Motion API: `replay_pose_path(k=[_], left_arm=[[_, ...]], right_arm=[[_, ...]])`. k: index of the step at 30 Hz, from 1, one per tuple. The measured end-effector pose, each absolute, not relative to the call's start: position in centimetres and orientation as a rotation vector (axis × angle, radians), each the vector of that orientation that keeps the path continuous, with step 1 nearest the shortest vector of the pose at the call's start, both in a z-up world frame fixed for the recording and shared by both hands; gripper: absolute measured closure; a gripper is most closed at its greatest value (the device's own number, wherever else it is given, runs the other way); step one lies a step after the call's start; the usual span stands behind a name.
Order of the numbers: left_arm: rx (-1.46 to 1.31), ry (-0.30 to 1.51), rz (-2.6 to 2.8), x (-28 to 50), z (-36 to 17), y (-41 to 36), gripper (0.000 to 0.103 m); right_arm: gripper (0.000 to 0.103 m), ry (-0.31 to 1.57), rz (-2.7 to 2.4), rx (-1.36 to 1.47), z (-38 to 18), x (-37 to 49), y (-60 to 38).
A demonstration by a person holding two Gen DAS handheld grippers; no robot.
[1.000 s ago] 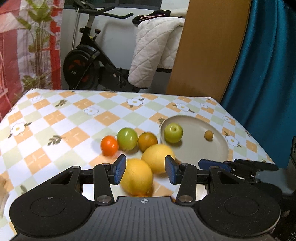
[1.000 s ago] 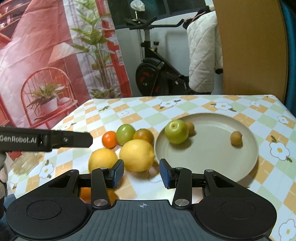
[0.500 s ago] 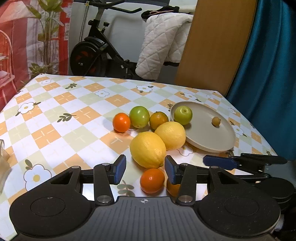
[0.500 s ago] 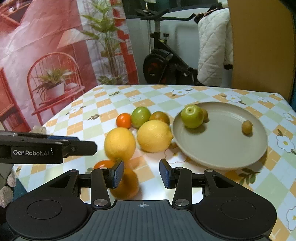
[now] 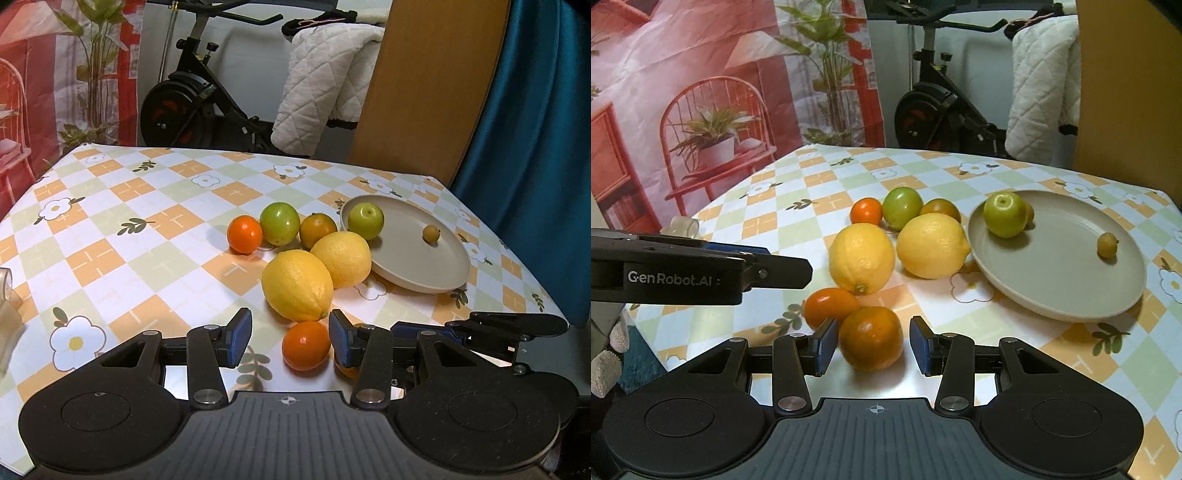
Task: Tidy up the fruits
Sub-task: 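Move the left gripper back toward the dark orange, then close the left gripper on the dark orange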
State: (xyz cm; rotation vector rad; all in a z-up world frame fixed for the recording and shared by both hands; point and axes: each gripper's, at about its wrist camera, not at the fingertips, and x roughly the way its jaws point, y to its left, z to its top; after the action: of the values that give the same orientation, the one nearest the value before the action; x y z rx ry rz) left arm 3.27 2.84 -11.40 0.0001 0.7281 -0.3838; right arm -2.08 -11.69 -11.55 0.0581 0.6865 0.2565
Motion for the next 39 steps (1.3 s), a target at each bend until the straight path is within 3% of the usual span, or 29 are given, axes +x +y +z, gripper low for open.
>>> replay_pose_path(k=[9,13,39], left_arm=[[0.005,0.74,-0.424,3.1,-11.6,2.5,0.055],[-0.001,0.748,-0.477,2.9,-11.8,2.1,0.063],[0.006,0.859,-0.579,5.9,-13.8,-1.7,0.061]], right_arm=[[0.063,0.701,0.261,0.053,-12.3,-1.9,-11.7],[0.064,0.712,0.271,0.045,-12.7,-1.8,-11.5],[0.066,0.695,0.272,0.07,-13.5,-1.7,-12.6]])
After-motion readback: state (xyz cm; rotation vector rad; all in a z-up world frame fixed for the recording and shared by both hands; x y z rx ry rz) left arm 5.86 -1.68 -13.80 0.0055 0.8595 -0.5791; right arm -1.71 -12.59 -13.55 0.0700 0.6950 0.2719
